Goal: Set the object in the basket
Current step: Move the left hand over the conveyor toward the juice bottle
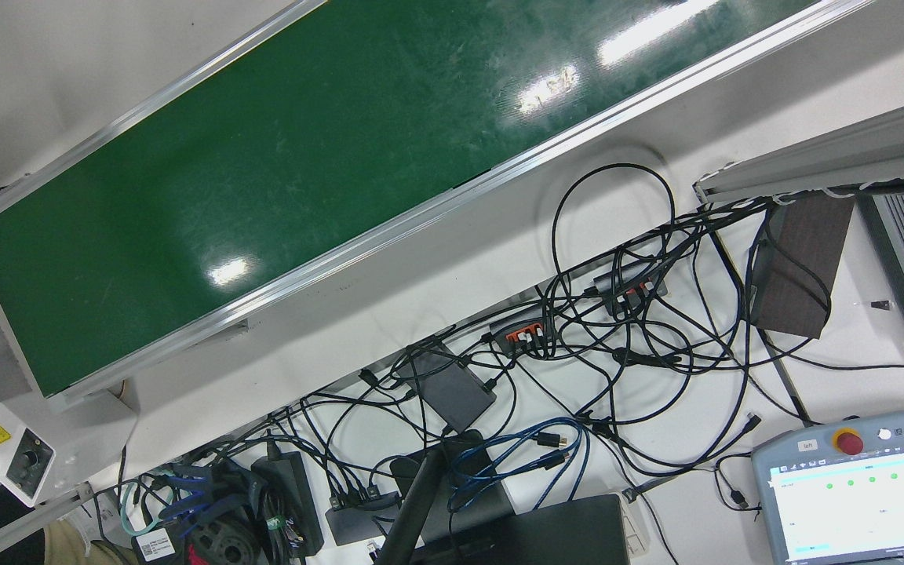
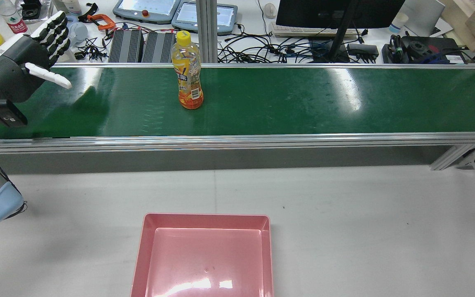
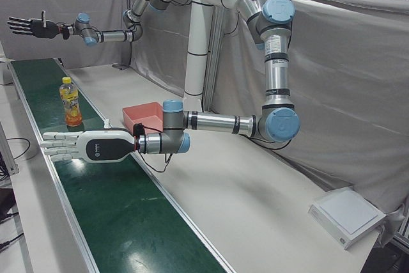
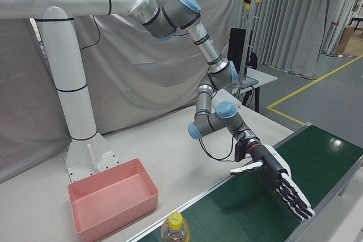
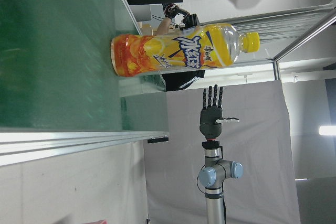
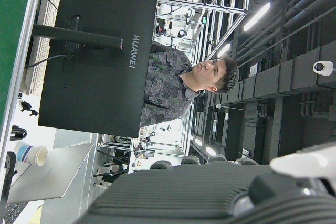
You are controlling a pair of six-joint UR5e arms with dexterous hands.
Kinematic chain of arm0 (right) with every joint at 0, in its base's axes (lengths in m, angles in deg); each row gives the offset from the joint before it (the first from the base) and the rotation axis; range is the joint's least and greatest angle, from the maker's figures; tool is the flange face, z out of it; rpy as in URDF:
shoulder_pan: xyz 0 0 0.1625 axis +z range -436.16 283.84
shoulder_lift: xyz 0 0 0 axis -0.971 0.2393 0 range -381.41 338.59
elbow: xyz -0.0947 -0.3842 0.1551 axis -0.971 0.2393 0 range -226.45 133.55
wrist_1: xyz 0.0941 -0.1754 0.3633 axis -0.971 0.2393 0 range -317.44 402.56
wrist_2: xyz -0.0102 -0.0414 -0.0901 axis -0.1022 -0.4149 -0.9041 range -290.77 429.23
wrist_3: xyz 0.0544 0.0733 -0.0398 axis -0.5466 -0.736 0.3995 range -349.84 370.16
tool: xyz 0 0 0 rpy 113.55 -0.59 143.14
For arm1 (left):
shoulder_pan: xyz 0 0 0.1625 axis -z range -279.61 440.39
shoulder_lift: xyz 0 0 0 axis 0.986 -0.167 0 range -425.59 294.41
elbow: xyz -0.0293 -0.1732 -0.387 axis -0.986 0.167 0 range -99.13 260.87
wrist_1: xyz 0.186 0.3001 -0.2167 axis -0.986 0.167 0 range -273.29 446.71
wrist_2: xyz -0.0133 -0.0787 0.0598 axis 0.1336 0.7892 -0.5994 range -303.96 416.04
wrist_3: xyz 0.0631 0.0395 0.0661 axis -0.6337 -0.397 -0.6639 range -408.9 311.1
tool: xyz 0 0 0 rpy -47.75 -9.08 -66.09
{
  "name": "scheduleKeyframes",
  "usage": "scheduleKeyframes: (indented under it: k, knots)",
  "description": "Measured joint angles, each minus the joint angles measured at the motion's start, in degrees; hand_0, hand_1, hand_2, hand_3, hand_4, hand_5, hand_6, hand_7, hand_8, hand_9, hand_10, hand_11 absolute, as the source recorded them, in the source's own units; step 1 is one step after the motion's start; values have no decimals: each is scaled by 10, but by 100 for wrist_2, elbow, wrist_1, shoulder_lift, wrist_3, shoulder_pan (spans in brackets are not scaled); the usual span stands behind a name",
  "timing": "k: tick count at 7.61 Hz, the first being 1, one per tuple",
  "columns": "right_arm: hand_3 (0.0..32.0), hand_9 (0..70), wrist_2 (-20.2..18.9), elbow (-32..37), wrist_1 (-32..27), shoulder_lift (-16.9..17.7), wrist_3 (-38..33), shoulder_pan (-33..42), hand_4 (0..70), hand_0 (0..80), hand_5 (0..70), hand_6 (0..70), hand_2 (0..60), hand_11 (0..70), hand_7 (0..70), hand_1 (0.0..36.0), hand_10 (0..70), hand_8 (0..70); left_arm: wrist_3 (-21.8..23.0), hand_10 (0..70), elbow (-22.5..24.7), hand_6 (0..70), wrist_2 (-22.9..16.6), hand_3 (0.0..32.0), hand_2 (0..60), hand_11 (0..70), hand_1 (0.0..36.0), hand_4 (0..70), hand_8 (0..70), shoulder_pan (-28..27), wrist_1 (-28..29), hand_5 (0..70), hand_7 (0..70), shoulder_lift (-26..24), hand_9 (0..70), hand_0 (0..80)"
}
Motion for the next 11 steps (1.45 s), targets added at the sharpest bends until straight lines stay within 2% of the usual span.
scheduleKeyframes:
  k: [2,3,4,5,6,8,9,11]
  knots:
    - [0,0,0,-4,0,0,0,0,0,0,0,0,0,0,0,0,0,0,8,12,-25,0,-449,0,0,46,149,12,0,-34,-71,237,0,-154,0,800]
    - [0,0,0,-6,0,0,0,0,0,0,0,0,0,0,0,0,0,0,9,7,-42,0,-635,0,0,39,151,15,0,-34,-78,253,0,-221,0,800]
    - [0,0,0,-7,0,0,0,0,0,0,0,0,0,0,0,0,0,0,9,6,-58,0,-706,0,0,36,151,15,0,-33,-58,239,0,-245,0,800]
    - [0,0,0,-6,0,0,0,0,0,0,0,0,0,0,0,0,0,0,10,1,-80,0,-738,0,0,27,146,17,0,-31,0,221,0,-257,0,800]
    - [0,0,0,-6,0,0,0,0,0,0,0,0,0,0,0,0,0,0,16,0,-96,0,-750,0,0,9,140,15,0,-29,113,201,0,-267,0,755]
    - [0,0,0,-12,0,0,0,6,0,0,0,0,0,0,0,0,0,0,22,0,-105,0,-756,0,0,17,140,10,0,-28,245,223,0,-296,0,751]
    - [0,0,0,-15,0,0,0,8,0,0,0,0,0,0,0,0,0,0,16,0,-104,0,-757,0,0,15,139,11,0,-31,257,211,0,-296,0,751]
    - [0,0,0,-17,0,6,0,9,0,0,0,0,0,0,0,0,0,0,7,0,-101,0,-757,0,0,19,147,11,0,-53,232,242,0,-321,0,786]
